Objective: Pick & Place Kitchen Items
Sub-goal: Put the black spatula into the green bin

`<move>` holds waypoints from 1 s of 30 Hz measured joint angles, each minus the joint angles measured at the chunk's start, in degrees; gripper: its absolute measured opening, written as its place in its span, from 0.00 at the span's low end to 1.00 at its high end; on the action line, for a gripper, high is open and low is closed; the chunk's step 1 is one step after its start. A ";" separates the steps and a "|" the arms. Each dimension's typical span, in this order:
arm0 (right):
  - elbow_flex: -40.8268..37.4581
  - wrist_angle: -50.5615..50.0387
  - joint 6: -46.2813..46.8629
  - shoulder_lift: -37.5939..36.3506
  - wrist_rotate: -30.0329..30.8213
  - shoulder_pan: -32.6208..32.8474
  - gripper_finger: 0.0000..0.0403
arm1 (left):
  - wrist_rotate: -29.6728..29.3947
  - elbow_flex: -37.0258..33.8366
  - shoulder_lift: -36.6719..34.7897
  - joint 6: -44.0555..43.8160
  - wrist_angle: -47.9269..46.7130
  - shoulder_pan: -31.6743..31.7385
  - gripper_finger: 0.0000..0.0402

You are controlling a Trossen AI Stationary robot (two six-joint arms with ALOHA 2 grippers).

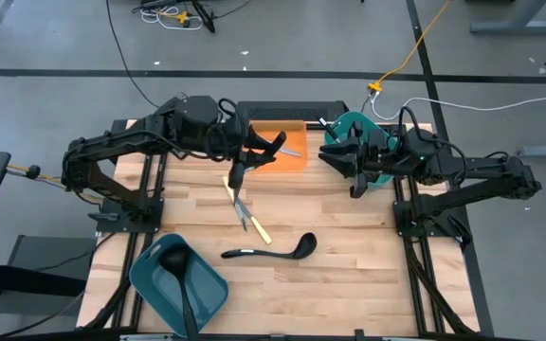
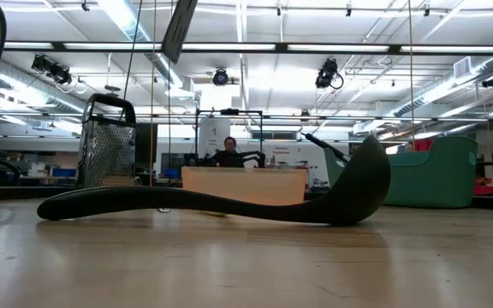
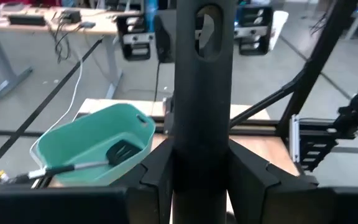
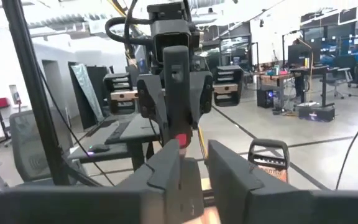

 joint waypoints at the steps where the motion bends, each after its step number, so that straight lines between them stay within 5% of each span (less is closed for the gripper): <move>1: 0.00 0.29 -0.05 0.00 0.00 0.00 0.26 | 0.30 0.00 0.00 0.00 0.78 0.02 0.30; 15: 0.26 0.49 1.83 0.05 0.02 0.00 0.57 | 0.94 0.00 0.02 0.27 2.06 0.02 0.30; 30: 19.16 -13.23 -1.87 8.60 -0.52 0.00 0.78 | 0.96 0.00 0.02 0.37 3.34 0.02 0.30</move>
